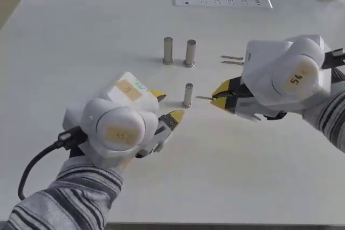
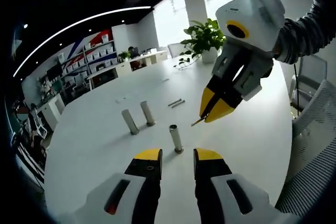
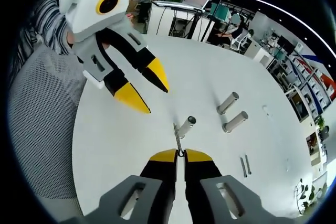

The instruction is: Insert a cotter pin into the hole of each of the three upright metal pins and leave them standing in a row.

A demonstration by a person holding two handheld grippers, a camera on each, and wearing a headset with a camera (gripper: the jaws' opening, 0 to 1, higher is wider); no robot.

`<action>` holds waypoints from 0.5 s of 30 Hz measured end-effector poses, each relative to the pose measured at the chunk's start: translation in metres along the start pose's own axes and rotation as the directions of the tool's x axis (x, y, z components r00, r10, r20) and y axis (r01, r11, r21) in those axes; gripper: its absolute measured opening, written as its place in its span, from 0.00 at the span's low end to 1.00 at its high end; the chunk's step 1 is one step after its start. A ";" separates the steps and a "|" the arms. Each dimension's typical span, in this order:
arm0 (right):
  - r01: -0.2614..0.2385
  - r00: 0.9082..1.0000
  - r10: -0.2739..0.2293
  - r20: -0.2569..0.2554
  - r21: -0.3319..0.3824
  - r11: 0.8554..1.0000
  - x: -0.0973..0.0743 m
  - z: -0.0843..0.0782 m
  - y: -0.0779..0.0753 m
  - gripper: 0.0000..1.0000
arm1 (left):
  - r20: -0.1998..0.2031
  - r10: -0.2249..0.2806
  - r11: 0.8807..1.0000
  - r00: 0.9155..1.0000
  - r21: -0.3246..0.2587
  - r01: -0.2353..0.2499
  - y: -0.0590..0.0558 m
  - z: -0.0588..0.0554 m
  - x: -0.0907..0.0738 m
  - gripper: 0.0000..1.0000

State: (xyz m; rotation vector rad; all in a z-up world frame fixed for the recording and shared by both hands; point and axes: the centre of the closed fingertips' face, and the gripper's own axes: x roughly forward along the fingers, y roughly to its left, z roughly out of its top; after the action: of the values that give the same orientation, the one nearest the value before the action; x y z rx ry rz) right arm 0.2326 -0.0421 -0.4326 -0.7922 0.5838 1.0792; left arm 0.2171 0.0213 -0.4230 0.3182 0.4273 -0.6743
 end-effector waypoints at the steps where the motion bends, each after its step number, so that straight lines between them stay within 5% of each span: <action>1: 0.008 1.000 -0.008 -0.008 0.008 1.000 0.002 -0.002 -0.004 0.00 | -0.005 0.002 1.000 1.000 0.000 -0.002 0.001 -0.001 0.002 0.21; 15: 0.060 0.998 -0.056 -0.041 0.111 0.992 0.017 -0.008 -0.014 0.00 | -0.037 0.024 0.997 0.999 -0.071 -0.026 0.006 -0.009 0.043 0.22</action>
State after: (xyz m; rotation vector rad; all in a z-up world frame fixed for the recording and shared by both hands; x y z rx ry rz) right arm 0.2515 -0.0432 -0.4459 -0.7287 0.6442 0.9718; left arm 0.2485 0.0065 -0.4509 0.2679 0.4806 -0.6282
